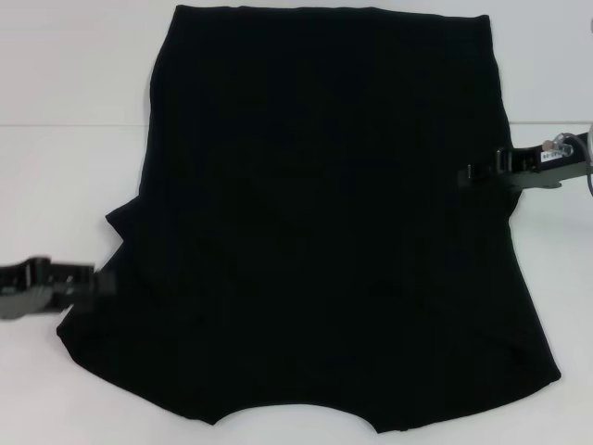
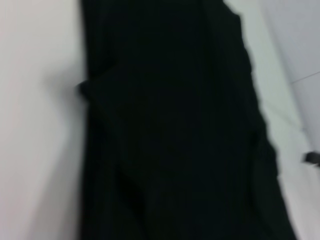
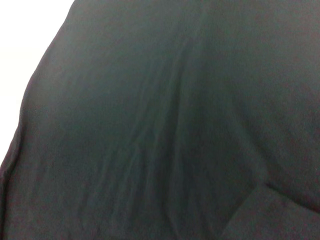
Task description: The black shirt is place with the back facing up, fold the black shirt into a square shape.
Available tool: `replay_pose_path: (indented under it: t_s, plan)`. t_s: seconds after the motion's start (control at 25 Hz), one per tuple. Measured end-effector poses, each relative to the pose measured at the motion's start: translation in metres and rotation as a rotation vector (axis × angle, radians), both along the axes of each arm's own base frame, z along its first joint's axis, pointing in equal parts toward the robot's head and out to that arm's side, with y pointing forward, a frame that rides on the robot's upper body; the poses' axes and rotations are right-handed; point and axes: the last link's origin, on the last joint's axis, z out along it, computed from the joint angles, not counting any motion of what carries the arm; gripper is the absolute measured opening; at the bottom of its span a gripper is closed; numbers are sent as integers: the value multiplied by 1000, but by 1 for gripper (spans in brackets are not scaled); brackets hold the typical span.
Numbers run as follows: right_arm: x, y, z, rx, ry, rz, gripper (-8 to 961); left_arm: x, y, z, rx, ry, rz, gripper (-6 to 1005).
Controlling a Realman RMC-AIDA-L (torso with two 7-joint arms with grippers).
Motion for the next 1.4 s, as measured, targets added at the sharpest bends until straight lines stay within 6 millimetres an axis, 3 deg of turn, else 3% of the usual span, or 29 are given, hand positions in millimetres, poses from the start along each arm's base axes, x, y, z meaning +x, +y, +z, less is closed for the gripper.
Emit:
replay_pose_path:
  t_s: [0.6,1.08,1.4]
  plan:
    - [9,-5,7,-7,14,-26,462,-37,-3,9,35,178,177,534]
    - [11,-7,7,-9,14,-30,462,-39,-1,-13,-1,166,185,485]
    - [16,-10,8,-16,13,-37,462,-38,7,-17,26,168,191,451]
